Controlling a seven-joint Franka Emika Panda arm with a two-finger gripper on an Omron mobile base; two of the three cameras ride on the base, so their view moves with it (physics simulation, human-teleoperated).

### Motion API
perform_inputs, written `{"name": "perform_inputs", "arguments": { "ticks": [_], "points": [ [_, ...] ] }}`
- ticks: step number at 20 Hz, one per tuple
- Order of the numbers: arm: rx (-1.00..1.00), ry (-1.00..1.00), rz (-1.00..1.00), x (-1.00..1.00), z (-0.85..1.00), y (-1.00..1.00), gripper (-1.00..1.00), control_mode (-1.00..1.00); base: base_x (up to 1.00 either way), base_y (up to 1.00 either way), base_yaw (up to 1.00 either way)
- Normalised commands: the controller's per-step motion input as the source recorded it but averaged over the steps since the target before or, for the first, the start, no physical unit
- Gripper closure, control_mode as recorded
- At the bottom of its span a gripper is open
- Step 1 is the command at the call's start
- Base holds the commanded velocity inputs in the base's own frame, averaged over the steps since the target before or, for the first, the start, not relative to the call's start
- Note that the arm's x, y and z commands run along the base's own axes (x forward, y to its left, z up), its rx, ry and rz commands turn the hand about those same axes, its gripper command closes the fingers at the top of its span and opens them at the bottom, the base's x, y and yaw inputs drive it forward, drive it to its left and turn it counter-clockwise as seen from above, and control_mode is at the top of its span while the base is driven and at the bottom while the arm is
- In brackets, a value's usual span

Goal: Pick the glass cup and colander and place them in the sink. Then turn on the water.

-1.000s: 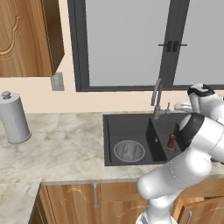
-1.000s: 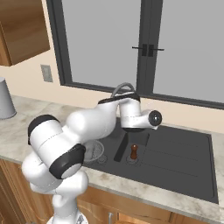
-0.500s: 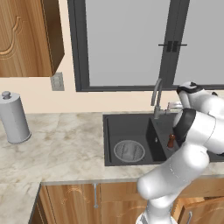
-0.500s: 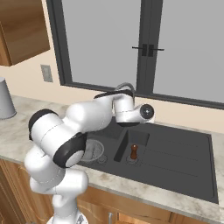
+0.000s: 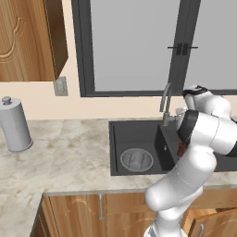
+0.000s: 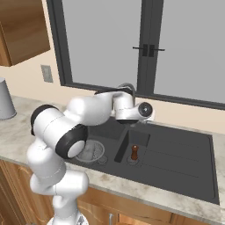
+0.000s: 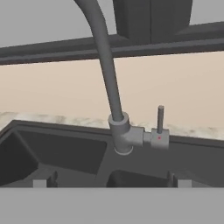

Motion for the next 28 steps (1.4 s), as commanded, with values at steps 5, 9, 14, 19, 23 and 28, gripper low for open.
{"name": "perform_inputs", "arguments": {
  "ticks": [5, 9, 14, 19, 23, 28],
  "points": [
    [-0.01, 0.01, 0.00, 0.18, -0.03, -0.05, -1.00, -1.00, 0.00, 0.00, 0.00],
    [0.02, 0.00, 0.00, 0.04, -0.10, -0.20, -1.00, -1.00, 0.00, 0.00, 0.00],
    [0.02, 0.00, 0.00, 0.00, -0.09, -0.24, -1.00, -1.00, 0.00, 0.00, 0.00],
    [0.00, 0.00, 0.00, 0.03, -0.07, -0.06, -1.00, -1.00, 0.00, 0.00, 0.00],
    [0.00, 0.00, 0.00, 0.04, -0.11, -0.02, -1.00, -1.00, 0.00, 0.00, 0.00],
    [0.00, 0.00, 0.00, 0.12, -0.14, 0.00, -1.00, -1.00, 0.00, 0.00, 0.00]
  ]
}}
